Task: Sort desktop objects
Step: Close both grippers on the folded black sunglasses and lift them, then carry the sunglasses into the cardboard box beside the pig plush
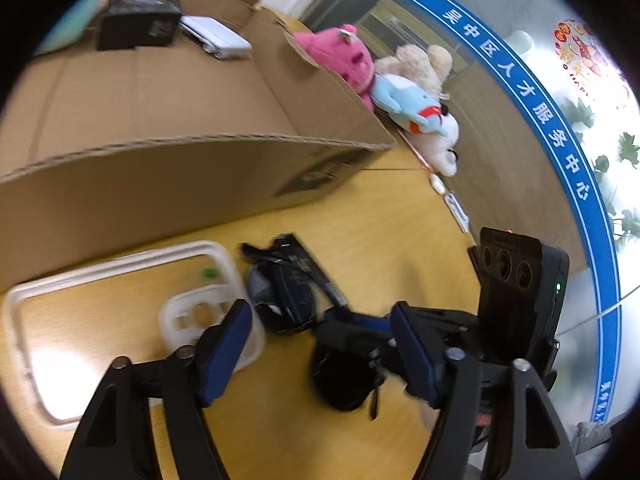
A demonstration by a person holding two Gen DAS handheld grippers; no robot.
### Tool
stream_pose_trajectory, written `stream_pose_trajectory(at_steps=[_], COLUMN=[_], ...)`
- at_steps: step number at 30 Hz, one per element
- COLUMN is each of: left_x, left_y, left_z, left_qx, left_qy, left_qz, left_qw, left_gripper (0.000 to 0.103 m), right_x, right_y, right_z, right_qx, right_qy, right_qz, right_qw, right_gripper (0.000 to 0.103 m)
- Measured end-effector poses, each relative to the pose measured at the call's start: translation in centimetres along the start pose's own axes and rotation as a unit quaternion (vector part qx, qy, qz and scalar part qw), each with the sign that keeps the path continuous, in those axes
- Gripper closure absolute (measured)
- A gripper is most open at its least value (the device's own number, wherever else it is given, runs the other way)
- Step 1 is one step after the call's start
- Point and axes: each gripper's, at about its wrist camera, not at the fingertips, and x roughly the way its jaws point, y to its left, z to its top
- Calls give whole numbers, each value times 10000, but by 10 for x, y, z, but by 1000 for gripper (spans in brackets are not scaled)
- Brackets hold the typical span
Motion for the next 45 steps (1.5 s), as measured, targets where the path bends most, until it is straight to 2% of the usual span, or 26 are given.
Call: stream_pose_trajectory(at_steps=[2, 4, 5, 7, 8, 14, 18, 25, 31, 34, 38, 45], left_x=[6, 12, 14, 20, 21, 10, -7, -56, -114, -144, -179, -213], left_y=[-3, -3, -2, 1, 1, -3, -19, -38, -37, -25, 0, 69], left_z=[2, 4, 4, 3, 1, -3, 1, 15, 49, 73, 105, 148], left_qx=[5, -10, -31, -105, -126, -119, 31, 210, 441, 445, 375, 85], left_qy=[47, 133, 187, 295, 319, 163, -108, -667, -1183, -1336, -1498, -1469], left_qz=[-107, -165, -158, -68, -71, 25, 131, 352, 481, 541, 713, 934], left_qw=[9999, 9998, 9997, 9995, 9994, 9998, 9999, 9969, 9908, 9886, 9854, 9847], left_gripper=[45, 60, 65, 79, 82, 85, 87, 87, 88, 88, 88, 88], right_x=[1, 1, 2, 1, 2, 2, -6, -31, -46, -45, -30, 28], right_y=[2, 6, 8, 12, 15, 23, 35, 67, 111, 137, 168, 211], right_z=[-2, -4, -4, -4, -4, -3, 1, 20, 57, 84, 126, 198], right_qx=[-6, -27, -69, -154, -193, -296, -447, -944, -1564, -1861, -1994, -1958], right_qy=[-25, -42, -39, -51, -58, -86, -219, -550, -878, -1023, -1009, -713], right_qz=[39, 91, 113, 153, 176, 222, 250, 281, 369, 497, 804, 1187], right_qw=[10000, 9999, 9999, 9998, 9996, 9993, 9984, 9936, 9831, 9759, 9714, 9708], right_gripper=[93, 93, 93, 93, 93, 93, 93, 93, 93, 93, 93, 93])
